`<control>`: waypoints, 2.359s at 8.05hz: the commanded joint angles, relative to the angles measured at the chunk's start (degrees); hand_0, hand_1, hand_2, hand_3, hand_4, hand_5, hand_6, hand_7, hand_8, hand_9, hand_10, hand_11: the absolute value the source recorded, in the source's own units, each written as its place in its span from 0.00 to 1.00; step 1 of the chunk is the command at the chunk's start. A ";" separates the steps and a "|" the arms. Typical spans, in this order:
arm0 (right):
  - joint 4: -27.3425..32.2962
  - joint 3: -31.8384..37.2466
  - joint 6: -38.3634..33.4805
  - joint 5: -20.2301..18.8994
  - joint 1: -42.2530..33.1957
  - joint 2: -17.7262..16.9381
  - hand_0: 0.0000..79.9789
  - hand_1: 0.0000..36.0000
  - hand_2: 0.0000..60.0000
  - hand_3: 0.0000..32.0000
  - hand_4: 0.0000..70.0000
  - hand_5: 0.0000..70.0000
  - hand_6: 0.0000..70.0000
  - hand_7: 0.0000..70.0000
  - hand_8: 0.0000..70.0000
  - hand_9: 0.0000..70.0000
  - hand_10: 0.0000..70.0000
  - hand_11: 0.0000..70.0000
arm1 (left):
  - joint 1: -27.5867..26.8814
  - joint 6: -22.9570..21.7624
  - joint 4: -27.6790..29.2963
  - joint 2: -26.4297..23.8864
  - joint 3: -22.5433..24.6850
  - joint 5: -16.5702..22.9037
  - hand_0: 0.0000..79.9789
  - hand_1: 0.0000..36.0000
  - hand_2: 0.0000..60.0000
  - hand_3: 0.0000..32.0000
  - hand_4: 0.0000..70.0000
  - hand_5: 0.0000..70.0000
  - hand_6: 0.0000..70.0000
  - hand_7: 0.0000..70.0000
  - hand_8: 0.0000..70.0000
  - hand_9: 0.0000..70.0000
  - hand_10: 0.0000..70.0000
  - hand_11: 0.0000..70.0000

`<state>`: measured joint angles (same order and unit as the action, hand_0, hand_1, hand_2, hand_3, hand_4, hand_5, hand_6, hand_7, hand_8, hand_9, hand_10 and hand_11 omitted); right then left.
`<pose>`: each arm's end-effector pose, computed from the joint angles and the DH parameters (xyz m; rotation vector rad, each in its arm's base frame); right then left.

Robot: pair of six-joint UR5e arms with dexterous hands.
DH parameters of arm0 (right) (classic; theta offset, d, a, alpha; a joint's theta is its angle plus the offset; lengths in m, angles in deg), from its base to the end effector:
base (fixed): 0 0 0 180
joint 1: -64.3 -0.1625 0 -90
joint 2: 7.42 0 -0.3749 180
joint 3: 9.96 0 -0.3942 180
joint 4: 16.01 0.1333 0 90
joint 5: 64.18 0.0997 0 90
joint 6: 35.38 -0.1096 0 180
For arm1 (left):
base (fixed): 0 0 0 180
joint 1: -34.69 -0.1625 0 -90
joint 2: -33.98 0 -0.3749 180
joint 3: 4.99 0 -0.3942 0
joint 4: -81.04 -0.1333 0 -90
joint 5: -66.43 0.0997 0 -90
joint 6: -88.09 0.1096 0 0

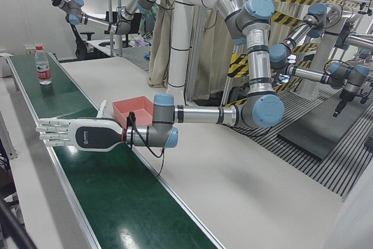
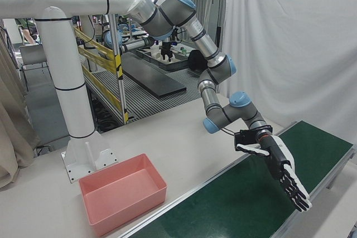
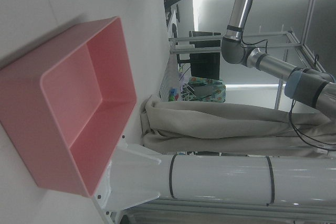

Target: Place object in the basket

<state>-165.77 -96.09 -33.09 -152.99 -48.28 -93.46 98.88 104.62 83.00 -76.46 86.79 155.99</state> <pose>0.3421 -0.4696 0.5666 -0.5682 2.5058 -1.4459 0.1564 -0.6316 0.4108 -0.1847 2.3481 -1.4247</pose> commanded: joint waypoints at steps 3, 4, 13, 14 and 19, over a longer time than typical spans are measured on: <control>0.00 0.00 0.00 0.04 0.00 0.00 0.00 0.00 0.00 0.00 0.00 0.00 0.00 0.00 0.00 0.00 0.00 0.00 | 0.06 -0.09 -0.03 -0.04 -0.02 0.00 0.62 0.02 0.00 0.05 0.00 0.07 0.00 0.00 0.00 0.00 0.02 0.04; 0.00 0.00 0.00 -0.05 0.00 0.00 0.00 0.00 0.00 0.00 0.00 0.00 0.00 0.00 0.00 0.00 0.00 0.00 | 0.06 -0.09 -0.03 -0.04 -0.02 0.00 0.62 0.01 0.00 0.06 0.00 0.07 0.00 0.00 0.00 0.00 0.02 0.04; 0.00 0.00 0.00 -0.05 0.00 0.00 0.00 0.00 0.00 0.00 0.00 0.00 0.00 0.00 0.00 0.00 0.00 0.00 | 0.06 -0.17 0.06 -0.04 -0.02 0.00 0.61 0.02 0.00 0.07 0.00 0.07 0.00 0.00 0.00 0.00 0.00 0.01; 0.00 0.00 0.00 0.04 0.00 0.00 0.00 0.00 0.00 0.00 0.00 0.00 0.00 0.00 0.00 0.00 0.00 0.00 | 0.06 -0.17 -0.03 -0.04 -0.02 0.00 0.61 0.02 0.00 0.07 0.00 0.07 0.00 0.00 0.00 0.00 0.00 0.01; 0.00 0.00 0.00 0.04 0.00 0.00 0.00 0.00 0.00 0.00 0.00 0.00 0.00 0.00 0.00 0.00 0.00 0.00 | 0.15 -0.26 -0.03 -0.04 -0.02 0.00 0.62 0.01 0.00 0.04 0.01 0.07 0.00 0.00 0.00 0.00 0.01 0.02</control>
<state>-165.77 -96.04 -33.09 -153.04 -48.29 -93.46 98.99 104.36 82.98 -76.50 86.77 155.99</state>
